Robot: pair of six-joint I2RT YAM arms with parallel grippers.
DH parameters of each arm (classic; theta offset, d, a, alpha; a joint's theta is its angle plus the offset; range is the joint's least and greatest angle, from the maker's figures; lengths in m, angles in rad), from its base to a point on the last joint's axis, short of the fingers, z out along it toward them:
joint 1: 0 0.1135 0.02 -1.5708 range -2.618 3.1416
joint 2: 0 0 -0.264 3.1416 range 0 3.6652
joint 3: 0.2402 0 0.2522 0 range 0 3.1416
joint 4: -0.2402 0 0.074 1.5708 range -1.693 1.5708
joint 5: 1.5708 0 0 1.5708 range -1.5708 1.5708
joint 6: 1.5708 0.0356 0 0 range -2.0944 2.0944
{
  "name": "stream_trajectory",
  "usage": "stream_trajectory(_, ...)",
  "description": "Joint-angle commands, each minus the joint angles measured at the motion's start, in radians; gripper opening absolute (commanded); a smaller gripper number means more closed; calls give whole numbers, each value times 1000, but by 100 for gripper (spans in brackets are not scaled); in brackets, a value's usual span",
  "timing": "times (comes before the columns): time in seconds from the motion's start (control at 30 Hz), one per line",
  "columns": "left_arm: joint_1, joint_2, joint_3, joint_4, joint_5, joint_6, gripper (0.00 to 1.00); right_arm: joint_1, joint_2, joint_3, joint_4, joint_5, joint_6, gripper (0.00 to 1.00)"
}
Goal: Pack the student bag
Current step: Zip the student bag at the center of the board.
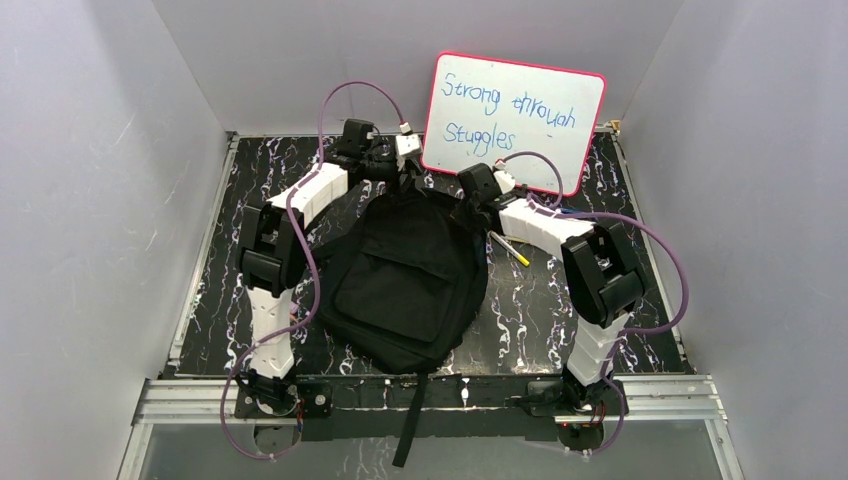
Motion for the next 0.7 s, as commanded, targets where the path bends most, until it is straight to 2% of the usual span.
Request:
stream_trajectory(0.0, -14, 40, 99, -72, 72, 40, 68, -1, -73, -25, 64, 12, -72, 0)
stream_trajectory(0.33, -53, 121, 186, -116, 28, 39, 67, -1, -84, -29, 83, -19, -107, 0)
stream_trajectory(0.47, -71, 133, 192, -163, 27, 57, 61, -1, -89, -28, 87, -13, -126, 0)
stream_trajectory(0.53, -72, 137, 197, -181, 28, 56, 49, 0, -94, -28, 92, -11, -138, 0)
stream_trajectory(0.67, -72, 132, 206, -233, -3, 59, 12, 0, -108, -30, 99, -1, -178, 0)
